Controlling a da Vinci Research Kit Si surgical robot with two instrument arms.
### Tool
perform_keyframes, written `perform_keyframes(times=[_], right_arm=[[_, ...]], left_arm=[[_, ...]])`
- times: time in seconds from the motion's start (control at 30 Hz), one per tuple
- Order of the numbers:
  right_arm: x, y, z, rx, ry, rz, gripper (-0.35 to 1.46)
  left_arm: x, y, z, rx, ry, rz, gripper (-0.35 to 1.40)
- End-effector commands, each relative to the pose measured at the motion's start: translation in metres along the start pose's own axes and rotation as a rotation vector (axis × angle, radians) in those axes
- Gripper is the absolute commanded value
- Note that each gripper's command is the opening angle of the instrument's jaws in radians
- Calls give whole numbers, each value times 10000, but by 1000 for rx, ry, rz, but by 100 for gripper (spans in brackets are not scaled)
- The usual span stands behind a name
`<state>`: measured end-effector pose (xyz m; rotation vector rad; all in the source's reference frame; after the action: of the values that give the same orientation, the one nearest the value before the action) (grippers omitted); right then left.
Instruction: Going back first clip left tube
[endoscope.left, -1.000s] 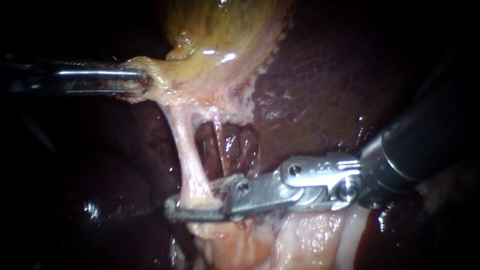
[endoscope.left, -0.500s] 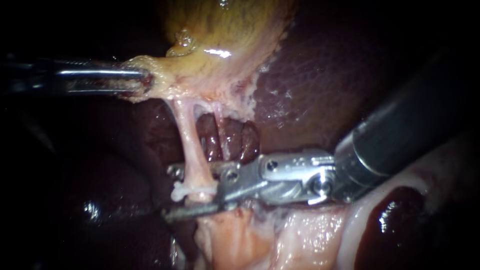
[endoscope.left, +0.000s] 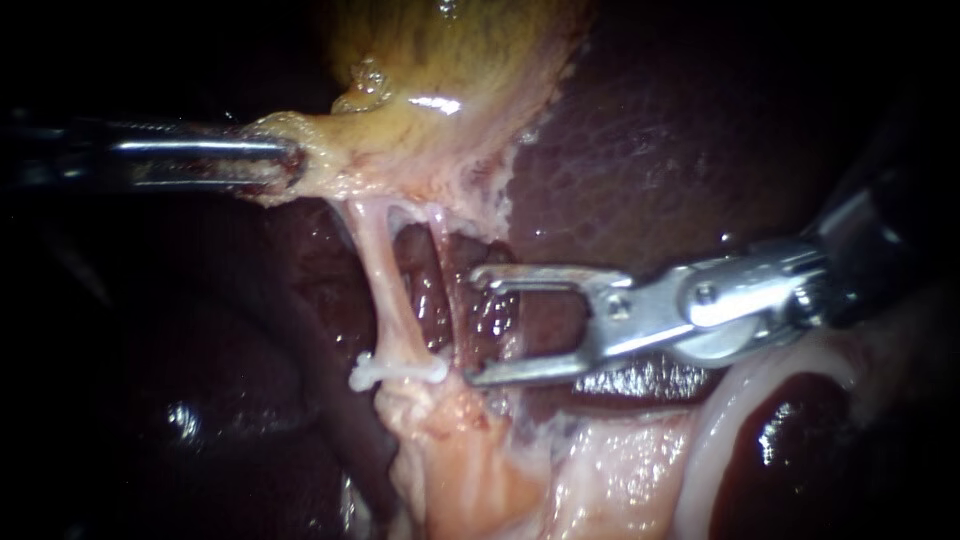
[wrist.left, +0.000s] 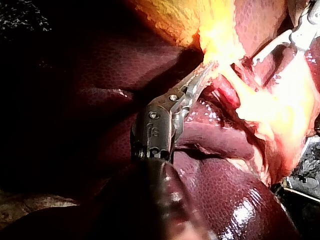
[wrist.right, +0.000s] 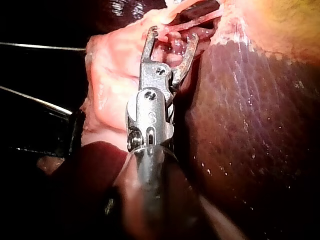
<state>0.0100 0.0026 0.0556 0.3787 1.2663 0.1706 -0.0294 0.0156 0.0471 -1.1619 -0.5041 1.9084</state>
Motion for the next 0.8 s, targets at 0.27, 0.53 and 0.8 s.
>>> perform_keyframes(times=[0.27, 0.53, 0.8], right_arm=[[-5, 2, -29, 4, 1, -9, 50], [-5, 3, -34, 5, 1, -8, 50], [-7, 5, -37, 5, 1, -7, 50]], left_arm=[[-1, 1, 8, 4, 2, 0, -35], [-6, -6, 48, 0, 3, 4, -35], [-19, -8, 77, -18, 3, 13, -35]])
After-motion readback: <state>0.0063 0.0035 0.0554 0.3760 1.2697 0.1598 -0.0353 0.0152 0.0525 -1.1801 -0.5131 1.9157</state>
